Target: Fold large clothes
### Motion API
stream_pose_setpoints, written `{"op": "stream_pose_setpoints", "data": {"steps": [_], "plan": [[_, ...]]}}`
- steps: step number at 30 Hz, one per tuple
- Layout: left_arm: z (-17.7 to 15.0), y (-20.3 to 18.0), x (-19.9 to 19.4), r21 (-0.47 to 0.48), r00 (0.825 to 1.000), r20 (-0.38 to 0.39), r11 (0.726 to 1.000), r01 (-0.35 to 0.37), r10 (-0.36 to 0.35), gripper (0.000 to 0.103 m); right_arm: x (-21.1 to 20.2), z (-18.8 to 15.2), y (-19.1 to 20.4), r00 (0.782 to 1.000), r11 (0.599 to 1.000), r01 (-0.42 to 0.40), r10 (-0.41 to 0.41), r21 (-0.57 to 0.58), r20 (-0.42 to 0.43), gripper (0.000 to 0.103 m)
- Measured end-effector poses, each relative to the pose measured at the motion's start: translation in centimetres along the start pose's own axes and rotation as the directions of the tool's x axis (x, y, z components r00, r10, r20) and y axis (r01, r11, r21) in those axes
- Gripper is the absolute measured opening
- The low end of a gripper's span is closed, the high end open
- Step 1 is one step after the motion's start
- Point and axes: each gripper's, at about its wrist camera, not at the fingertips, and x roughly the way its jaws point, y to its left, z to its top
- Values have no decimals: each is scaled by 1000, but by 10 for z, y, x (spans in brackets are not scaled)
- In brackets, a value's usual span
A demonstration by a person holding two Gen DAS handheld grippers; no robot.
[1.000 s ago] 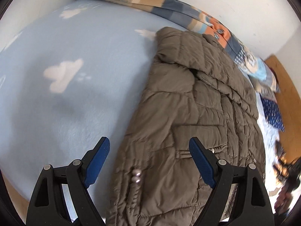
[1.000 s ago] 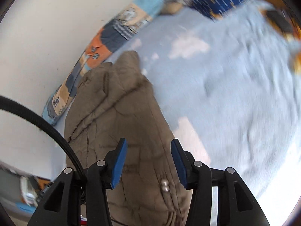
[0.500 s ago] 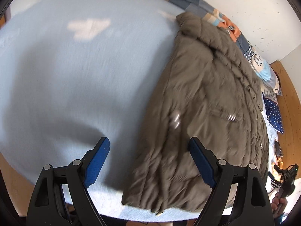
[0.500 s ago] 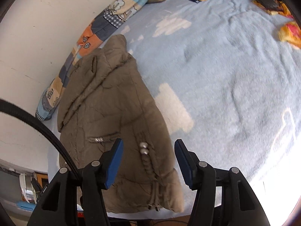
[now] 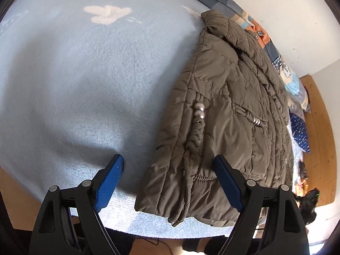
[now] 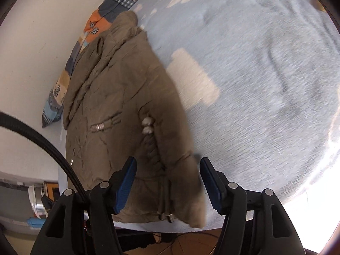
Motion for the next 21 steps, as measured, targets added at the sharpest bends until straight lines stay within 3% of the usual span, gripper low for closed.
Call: {"op": "stream_pose_setpoints", "data": {"steps": [6,15,17,19,21], "plan": [[-1,-3,4,14,997,-16,997,80,-80,85,26,-5,17,997,996,44,-48,-72,-64,78],[-10,-33,13,177,993,-34,977,122,-117,85,21,-6,15,997,997,31,-36,-76,-62,73],[-9,-29,15,183,995,-11,978,96,-96,68,23,-6,12,997,997,39,-43,-64,-64,72],[-5,-19,18,148,996,-1,985,89,-90,58,24,-6,11,997,997,43,-47,-62,-67,72],[-5,-19,18,162,997,9,984,76,-79,57,27,-5,14,996,997,50,-54,-64,-68,73]]}}
